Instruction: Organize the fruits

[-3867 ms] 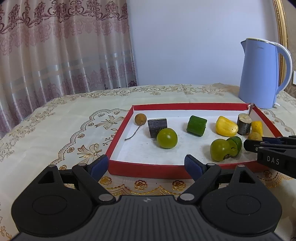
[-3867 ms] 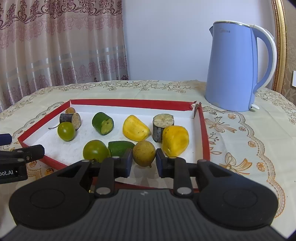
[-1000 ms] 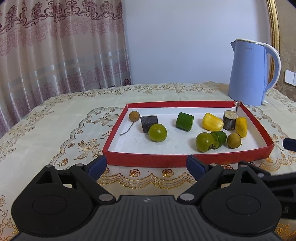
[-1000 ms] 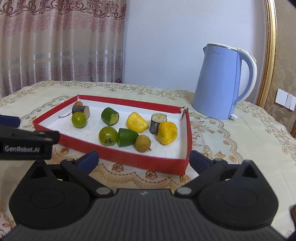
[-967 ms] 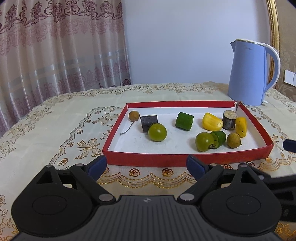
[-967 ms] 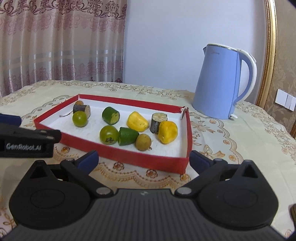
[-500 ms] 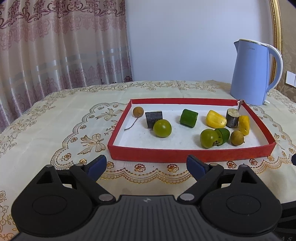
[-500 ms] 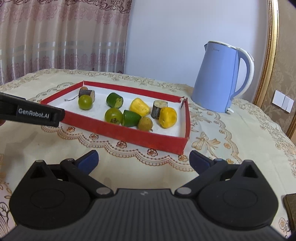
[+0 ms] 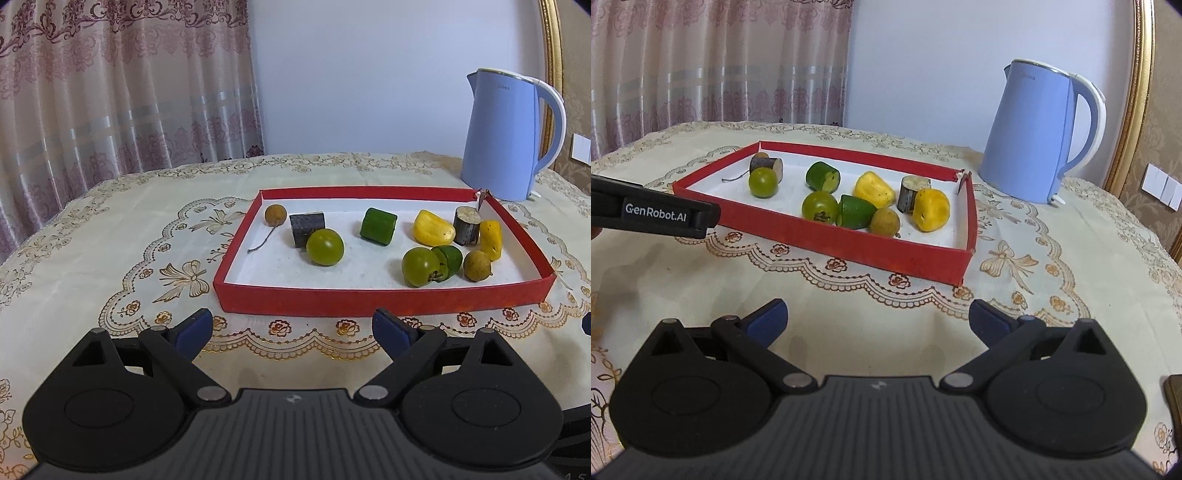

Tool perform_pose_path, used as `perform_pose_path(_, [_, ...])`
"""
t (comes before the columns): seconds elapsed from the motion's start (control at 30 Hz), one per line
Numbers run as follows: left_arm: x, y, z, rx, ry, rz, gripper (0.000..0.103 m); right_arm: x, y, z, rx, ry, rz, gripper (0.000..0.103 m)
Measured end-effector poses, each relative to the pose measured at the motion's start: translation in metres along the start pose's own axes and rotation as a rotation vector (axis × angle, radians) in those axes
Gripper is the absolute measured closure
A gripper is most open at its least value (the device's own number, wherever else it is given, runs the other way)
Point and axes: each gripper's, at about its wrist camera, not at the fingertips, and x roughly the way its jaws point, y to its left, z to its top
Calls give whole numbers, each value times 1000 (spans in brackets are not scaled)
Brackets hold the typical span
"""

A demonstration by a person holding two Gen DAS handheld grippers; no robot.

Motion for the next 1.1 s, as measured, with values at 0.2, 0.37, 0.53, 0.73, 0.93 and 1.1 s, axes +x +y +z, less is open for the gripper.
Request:
perform_pose_path(0.2, [2, 0, 0, -1, 8, 0, 9, 1, 1, 0, -18, 12, -10, 0])
perform_pose_path(0.37, [3, -1, 0, 0, 12, -3, 9, 1, 1, -1, -23, 15, -11, 0])
perform_pose_path(0.53, [4, -1, 0, 0, 15, -2, 9, 1, 1, -1, -26, 17, -17, 0])
perform_pose_path(0.73, [4, 0, -1, 3, 16, -2, 9, 2, 0, -2, -27, 22, -16, 0])
perform_pose_path(0.93, [5, -3, -1, 13, 20, 2, 9, 5, 1, -4, -36, 42, -13, 0])
perform_pose_path(1.1, [5, -3, -1, 18, 21, 4, 9, 7, 2, -5, -45, 47, -11, 0])
